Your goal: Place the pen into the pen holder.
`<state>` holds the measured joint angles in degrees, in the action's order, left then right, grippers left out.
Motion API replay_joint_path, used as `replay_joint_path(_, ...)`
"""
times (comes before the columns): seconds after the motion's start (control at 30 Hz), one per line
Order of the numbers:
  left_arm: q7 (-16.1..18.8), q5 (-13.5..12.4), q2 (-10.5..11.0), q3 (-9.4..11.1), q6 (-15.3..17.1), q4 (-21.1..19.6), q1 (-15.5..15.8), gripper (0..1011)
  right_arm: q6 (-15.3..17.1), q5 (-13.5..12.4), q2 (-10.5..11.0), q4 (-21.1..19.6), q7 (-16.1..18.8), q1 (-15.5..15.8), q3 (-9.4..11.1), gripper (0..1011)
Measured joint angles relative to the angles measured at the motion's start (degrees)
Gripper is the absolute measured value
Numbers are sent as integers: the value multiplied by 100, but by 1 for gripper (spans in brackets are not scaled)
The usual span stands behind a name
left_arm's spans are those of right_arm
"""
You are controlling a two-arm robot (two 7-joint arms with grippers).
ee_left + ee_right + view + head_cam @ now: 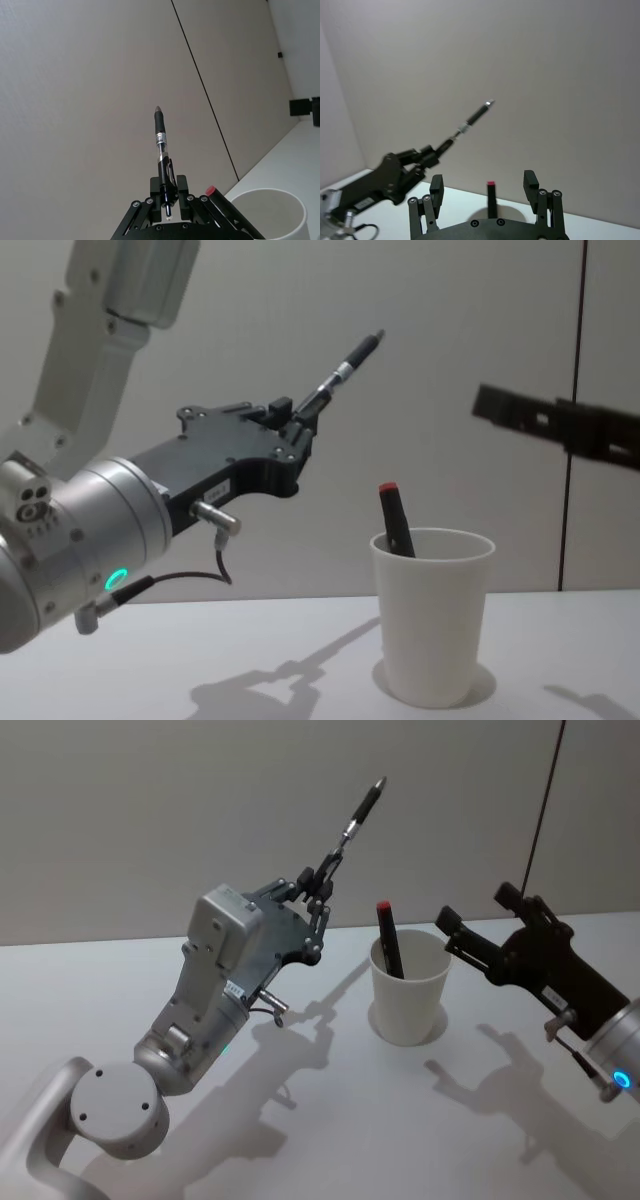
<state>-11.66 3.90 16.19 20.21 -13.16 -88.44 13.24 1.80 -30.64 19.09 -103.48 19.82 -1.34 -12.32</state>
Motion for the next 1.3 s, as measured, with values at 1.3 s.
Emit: replay_joint_path(1.3,-475,812,259,-105,-1178,-164,-378,186,213,-536,-433,425,727,-792,-198,1001)
